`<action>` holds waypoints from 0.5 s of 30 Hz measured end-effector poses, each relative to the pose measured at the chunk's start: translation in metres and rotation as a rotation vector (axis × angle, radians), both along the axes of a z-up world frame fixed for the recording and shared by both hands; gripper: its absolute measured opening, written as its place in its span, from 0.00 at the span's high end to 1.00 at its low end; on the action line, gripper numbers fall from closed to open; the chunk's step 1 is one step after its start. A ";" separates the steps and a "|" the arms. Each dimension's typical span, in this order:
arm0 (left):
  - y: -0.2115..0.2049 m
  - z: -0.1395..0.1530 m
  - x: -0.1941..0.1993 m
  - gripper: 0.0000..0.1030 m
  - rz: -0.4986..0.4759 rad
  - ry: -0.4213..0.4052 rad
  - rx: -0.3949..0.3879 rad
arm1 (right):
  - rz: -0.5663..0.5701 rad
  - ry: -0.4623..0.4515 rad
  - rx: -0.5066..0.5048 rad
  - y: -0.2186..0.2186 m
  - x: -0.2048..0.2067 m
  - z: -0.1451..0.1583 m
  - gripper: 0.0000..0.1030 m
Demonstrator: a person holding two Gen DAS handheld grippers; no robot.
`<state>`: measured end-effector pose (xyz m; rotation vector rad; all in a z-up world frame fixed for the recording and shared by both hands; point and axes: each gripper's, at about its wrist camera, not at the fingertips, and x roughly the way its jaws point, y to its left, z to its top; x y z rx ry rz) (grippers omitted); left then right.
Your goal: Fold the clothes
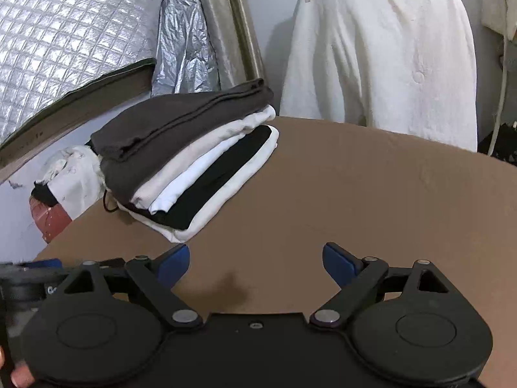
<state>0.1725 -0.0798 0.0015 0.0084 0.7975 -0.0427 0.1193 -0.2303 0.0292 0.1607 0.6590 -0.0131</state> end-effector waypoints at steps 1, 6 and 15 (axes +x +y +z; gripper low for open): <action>-0.001 0.001 -0.002 0.00 -0.002 0.001 0.006 | 0.003 -0.004 -0.016 0.001 -0.003 0.001 0.10; -0.006 0.002 -0.015 0.00 -0.019 0.010 0.024 | 0.003 -0.005 -0.069 0.008 -0.011 0.002 0.09; -0.014 0.008 -0.037 0.00 -0.063 -0.030 0.073 | 0.004 -0.010 -0.090 0.015 -0.022 0.002 0.08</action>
